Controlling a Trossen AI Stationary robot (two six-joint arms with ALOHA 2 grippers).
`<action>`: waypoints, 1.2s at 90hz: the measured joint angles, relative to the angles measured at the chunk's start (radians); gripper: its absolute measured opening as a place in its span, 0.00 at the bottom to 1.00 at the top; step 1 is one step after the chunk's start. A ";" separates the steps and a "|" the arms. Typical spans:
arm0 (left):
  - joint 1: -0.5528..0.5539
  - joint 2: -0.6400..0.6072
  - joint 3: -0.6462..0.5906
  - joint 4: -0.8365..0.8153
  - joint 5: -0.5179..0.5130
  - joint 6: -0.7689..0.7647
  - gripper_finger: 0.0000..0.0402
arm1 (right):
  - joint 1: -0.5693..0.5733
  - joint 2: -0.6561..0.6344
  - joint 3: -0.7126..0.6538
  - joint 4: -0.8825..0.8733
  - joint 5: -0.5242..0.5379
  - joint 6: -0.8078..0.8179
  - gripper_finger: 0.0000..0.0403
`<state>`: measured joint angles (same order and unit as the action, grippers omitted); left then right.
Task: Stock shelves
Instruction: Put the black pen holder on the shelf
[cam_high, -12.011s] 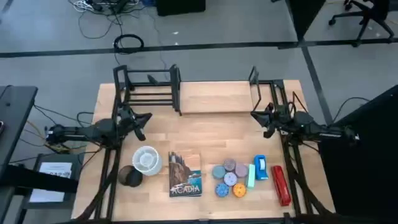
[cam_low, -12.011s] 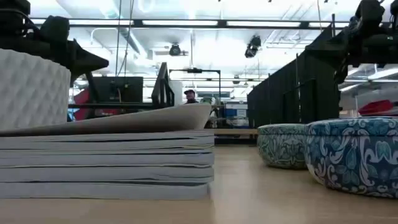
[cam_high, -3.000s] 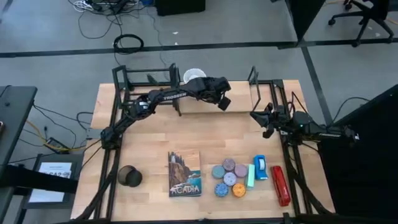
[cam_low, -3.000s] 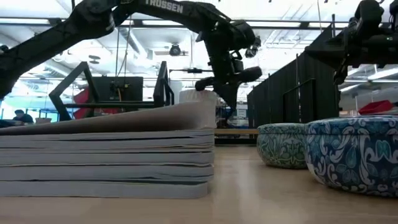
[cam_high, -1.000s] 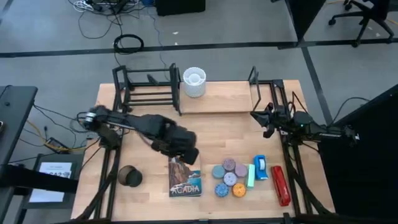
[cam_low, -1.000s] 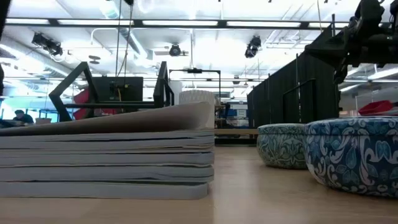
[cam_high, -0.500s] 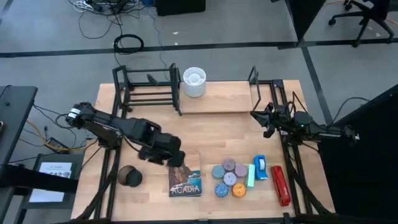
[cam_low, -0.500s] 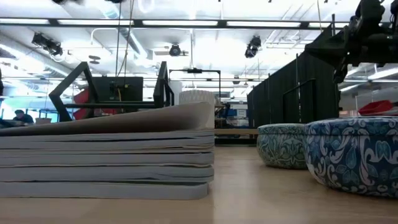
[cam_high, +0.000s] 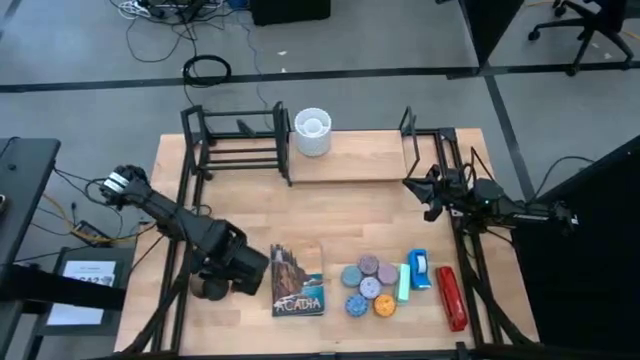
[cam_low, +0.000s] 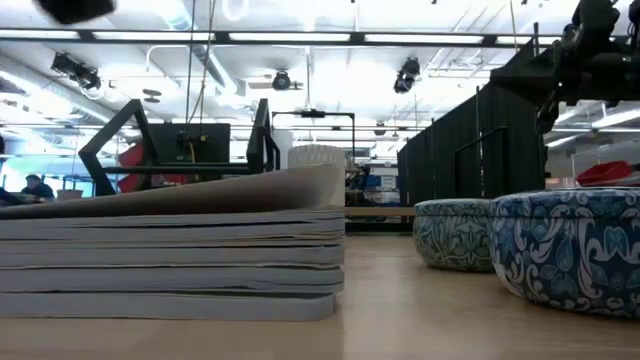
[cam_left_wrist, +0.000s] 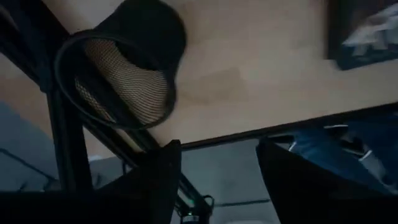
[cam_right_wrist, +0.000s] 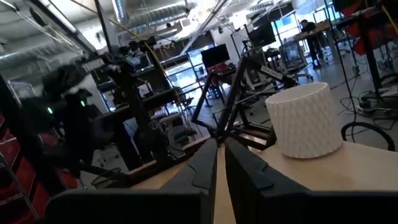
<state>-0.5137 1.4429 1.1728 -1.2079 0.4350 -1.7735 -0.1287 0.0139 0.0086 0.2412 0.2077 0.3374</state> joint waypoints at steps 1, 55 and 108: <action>0.000 -0.004 -0.011 0.009 0.000 -0.005 0.48 | 0.000 0.000 0.000 0.002 0.000 0.000 0.02; 0.014 -0.036 -0.191 0.145 -0.210 0.039 0.10 | 0.000 0.000 0.000 0.081 0.000 0.000 0.02; 0.415 0.199 0.372 -0.046 -0.581 0.949 0.00 | 0.000 0.000 0.000 0.080 0.000 0.000 0.02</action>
<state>-0.0983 1.6416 1.5445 -1.2538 -0.1455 -0.8241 -0.1287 0.0138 0.0090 0.3214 0.2081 0.3378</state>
